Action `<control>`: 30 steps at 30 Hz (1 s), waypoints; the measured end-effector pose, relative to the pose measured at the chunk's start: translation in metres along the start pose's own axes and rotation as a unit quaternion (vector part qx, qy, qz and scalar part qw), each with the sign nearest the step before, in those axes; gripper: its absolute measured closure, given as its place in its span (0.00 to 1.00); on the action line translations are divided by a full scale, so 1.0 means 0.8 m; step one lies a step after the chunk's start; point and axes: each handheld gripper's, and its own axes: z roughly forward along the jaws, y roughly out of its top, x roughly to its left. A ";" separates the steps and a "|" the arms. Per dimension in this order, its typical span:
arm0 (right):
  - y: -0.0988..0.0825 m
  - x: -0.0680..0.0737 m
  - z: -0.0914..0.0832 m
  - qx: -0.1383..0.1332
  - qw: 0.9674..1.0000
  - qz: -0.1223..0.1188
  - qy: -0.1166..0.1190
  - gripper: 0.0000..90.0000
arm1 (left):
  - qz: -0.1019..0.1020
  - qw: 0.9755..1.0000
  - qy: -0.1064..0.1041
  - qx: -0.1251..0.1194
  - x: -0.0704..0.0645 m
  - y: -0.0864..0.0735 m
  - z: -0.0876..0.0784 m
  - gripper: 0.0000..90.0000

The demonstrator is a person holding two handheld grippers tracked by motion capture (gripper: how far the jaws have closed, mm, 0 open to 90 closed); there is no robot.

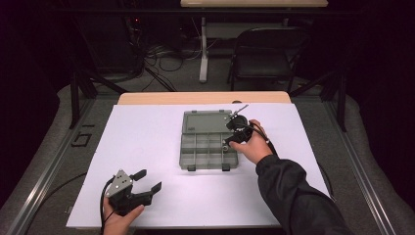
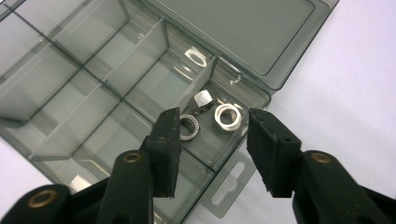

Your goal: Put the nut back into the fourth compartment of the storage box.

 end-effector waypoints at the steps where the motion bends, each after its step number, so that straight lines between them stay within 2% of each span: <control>1: 0.000 0.000 -0.002 0.001 1.000 -0.001 0.000 0.59 | 0.000 1.000 0.001 -0.001 0.000 0.000 -0.001 0.28; 2: 0.000 0.000 -0.002 0.001 1.000 -0.001 0.000 0.59 | 0.000 1.000 0.001 -0.001 0.000 0.000 -0.001 0.28; 3: -0.002 0.000 -0.002 -0.020 1.000 -0.001 0.002 0.58 | -0.003 1.000 0.001 -0.002 0.001 -0.001 -0.002 0.28; 6: -0.005 -0.001 -0.004 -0.043 0.999 0.006 0.008 0.56 | -0.002 1.000 0.002 -0.003 0.001 -0.001 -0.003 0.28; 7: -0.005 -0.001 -0.004 -0.043 0.999 0.006 0.008 0.56 | -0.003 1.000 0.002 -0.004 0.001 -0.001 -0.003 0.28; 8: -0.003 -0.002 -0.014 0.002 1.000 -0.001 0.002 0.55 | -0.002 1.000 0.002 -0.002 0.001 -0.001 -0.003 0.28; 9: -0.007 -0.003 -0.013 -0.023 1.000 0.002 0.004 0.54 | -0.002 1.000 0.002 -0.003 0.001 -0.001 -0.003 0.28; 17: -0.018 -0.005 -0.030 -0.032 0.999 0.004 0.014 0.51 | -0.003 1.000 0.002 -0.002 0.001 0.000 -0.002 0.28; 18: -0.025 -0.005 -0.032 -0.070 0.997 0.009 0.020 0.51 | -0.002 1.000 0.002 -0.002 0.001 0.000 -0.001 0.28; 19: -0.027 -0.006 -0.040 -0.045 0.999 0.005 0.018 0.51 | -0.002 1.000 0.002 -0.002 0.001 0.000 -0.001 0.28; 20: -0.031 -0.006 -0.040 -0.071 0.997 0.008 0.022 0.51 | -0.002 1.000 0.002 -0.002 0.001 0.000 -0.001 0.28; 21: -0.033 -0.008 -0.047 -0.050 0.999 0.002 0.020 0.51 | -0.002 1.000 0.002 -0.001 0.001 0.000 -0.001 0.28; 22: -0.033 -0.008 -0.047 -0.050 0.999 0.002 0.020 0.51 | -0.002 1.000 0.002 -0.001 0.001 0.000 -0.001 0.28; 23: -0.039 -0.009 -0.058 -0.032 0.999 -0.003 0.020 0.50 | -0.003 1.000 0.001 -0.002 0.001 0.000 -0.001 0.28; 24: -0.044 -0.008 -0.057 -0.064 0.998 0.003 0.021 0.50 | -0.003 1.000 0.001 -0.002 0.001 0.000 -0.001 0.28; 26: -0.049 -0.009 -0.059 -0.068 0.998 -0.001 0.017 0.50 | -0.002 1.000 0.002 -0.002 0.001 0.000 -0.001 0.28; 27: -0.058 -0.009 -0.065 -0.082 0.997 -0.003 0.013 0.49 | -0.003 1.000 0.003 -0.002 0.001 -0.001 -0.002 0.28; 28: -0.058 -0.009 -0.065 -0.082 0.997 -0.003 0.013 0.49 | -0.003 1.000 0.003 -0.002 0.001 -0.001 -0.002 0.28; 30: -0.072 -0.010 -0.076 -0.078 0.997 -0.007 0.004 0.49 | -0.002 1.000 0.004 -0.002 0.001 -0.001 -0.002 0.28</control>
